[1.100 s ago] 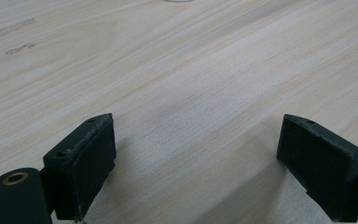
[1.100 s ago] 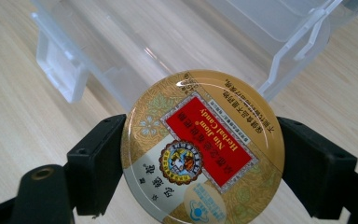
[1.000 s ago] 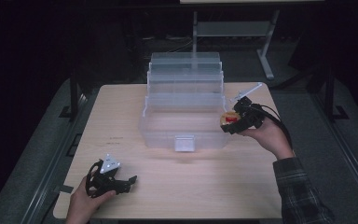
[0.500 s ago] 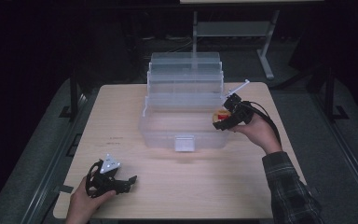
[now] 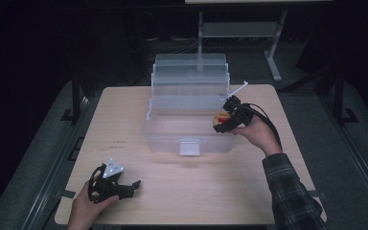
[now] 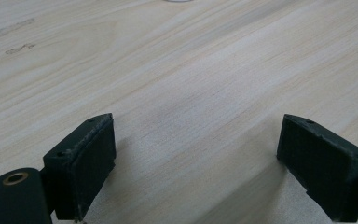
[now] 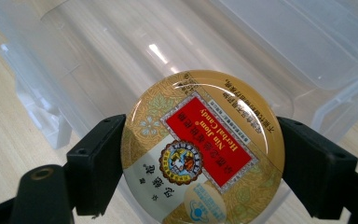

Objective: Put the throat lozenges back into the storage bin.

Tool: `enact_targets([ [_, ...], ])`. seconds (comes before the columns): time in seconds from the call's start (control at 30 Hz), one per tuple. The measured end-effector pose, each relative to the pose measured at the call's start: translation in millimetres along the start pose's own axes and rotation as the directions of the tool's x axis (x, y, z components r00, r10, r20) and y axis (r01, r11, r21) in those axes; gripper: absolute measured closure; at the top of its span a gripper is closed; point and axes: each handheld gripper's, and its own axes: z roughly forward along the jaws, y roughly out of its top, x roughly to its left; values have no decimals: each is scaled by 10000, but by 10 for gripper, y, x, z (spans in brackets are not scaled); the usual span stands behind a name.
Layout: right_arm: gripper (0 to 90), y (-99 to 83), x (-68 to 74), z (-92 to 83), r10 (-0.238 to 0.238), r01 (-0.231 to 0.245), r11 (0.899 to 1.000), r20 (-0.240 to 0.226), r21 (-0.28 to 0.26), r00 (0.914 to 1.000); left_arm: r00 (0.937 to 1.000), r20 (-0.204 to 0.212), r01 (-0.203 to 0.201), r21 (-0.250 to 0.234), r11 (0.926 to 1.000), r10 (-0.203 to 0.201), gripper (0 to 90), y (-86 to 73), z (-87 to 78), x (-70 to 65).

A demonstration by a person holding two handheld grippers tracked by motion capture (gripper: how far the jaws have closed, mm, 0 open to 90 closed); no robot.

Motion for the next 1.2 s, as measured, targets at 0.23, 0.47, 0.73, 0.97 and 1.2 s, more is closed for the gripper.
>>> enact_targets([
  [0.23,181,0,-13,18,47,-47,10000,29,42,10000,10000,0,0,-1,10000,0,106,0,0,0],
  [0.47,181,-2,-14,-18,64,-64,10000,44,-10,10000,10000,-2,-2,0,10000,2,107,0,0,0],
  [0.73,169,-41,-11,-110,129,-127,9998,149,-157,9998,10000,-2,2,-2,10000,-2,106,0,0,-1],
  [0.97,86,-145,-42,-198,212,-204,9992,254,-345,9995,10000,-1,-1,-2,10000,1,106,0,0,0],
  [1.2,23,-293,-41,-255,298,-274,9979,393,-592,9988,10000,-3,-4,0,10000,4,106,-1,-1,0],
])
